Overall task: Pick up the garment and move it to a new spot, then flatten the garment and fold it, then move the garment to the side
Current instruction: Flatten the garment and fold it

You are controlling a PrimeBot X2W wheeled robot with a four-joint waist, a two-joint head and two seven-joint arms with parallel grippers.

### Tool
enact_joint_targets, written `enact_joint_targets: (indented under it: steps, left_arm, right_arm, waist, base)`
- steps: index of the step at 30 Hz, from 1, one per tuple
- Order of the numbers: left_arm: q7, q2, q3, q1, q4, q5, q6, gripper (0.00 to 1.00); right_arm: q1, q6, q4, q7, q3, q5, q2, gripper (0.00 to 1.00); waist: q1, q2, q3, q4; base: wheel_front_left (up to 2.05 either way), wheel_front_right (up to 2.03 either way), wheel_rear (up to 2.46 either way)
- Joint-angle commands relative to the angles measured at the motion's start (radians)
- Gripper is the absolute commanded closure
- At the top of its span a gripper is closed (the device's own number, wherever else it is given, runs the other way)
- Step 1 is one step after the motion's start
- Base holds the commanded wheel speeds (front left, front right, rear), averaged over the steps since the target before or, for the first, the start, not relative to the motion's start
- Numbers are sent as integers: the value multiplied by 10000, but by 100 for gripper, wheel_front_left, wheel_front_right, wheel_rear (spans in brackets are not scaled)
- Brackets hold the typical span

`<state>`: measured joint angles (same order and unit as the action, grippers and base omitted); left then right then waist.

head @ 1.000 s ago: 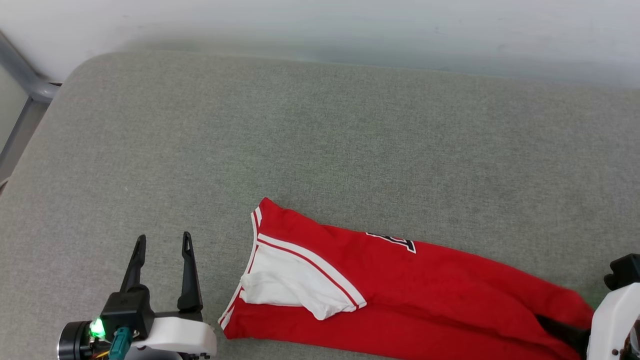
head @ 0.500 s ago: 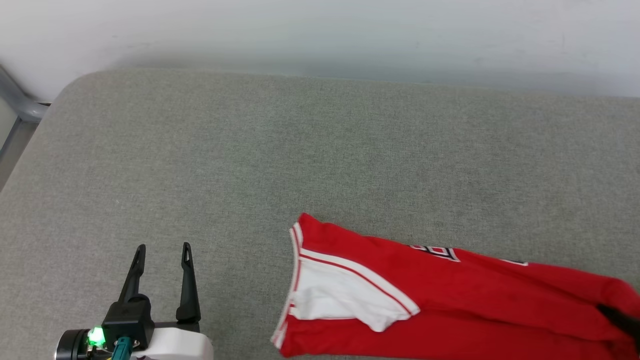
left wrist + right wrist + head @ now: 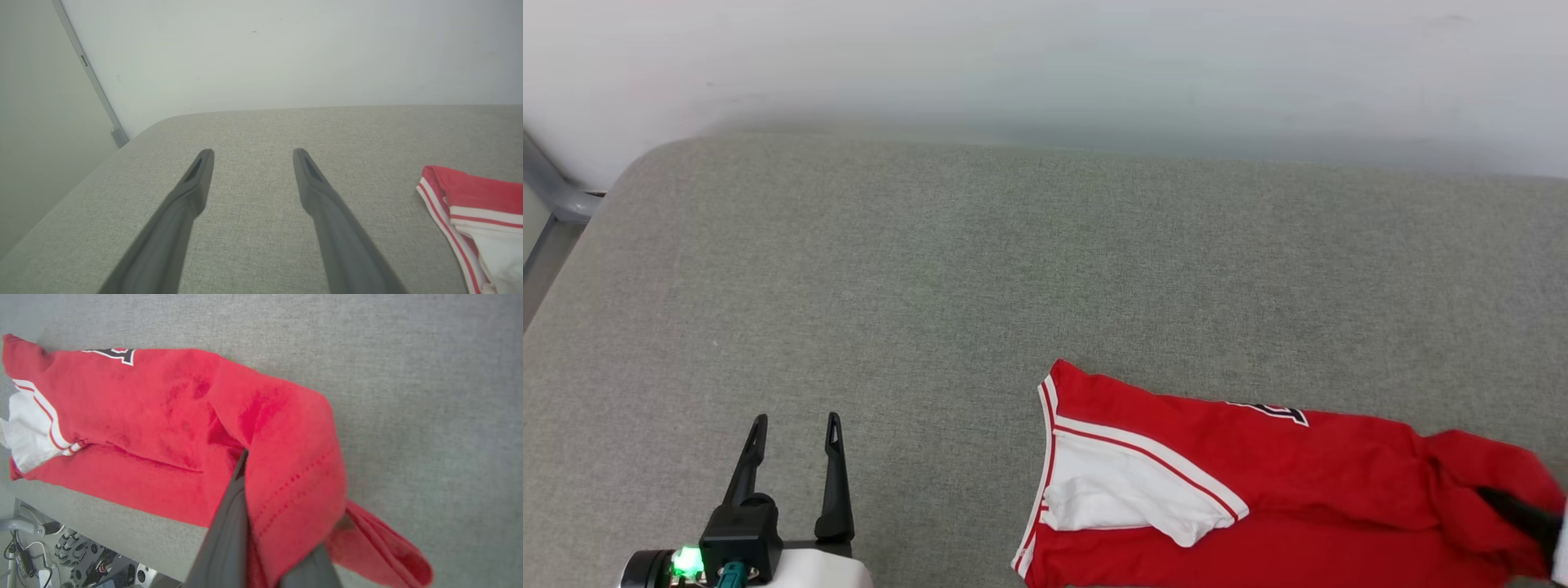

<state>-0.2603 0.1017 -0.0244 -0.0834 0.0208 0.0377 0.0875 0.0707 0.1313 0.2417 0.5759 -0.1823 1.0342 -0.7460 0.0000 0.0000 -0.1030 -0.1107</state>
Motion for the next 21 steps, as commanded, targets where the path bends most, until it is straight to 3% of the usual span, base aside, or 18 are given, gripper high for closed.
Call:
enact_joint_targets:
  steps: [1, 11, 21]
  left_arm:
    - [-70, -28, 34, -105, 8, -80, -46, 0]
    - [-70, -142, -87, 137, 67, -179, -178, 0]
    - [-71, -277, -402, 543, 154, -267, -273, 0]
  right_arm:
    - [-88, -10, -402, 122, -77, 85, 162, 100]
    - [551, -10, -2671, 1110, -1222, -106, 1223, 100]
    - [2550, -9, -2282, 1334, -3105, -991, 2424, 100]
  waist:
    - [0, 0, 17, -12]
    - [0, 0, -100, -267]
    - [0, 0, -527, -686]
  base:
    - [0, 0, 0]
    - [0, 0, 0]
    - [0, 0, 0]
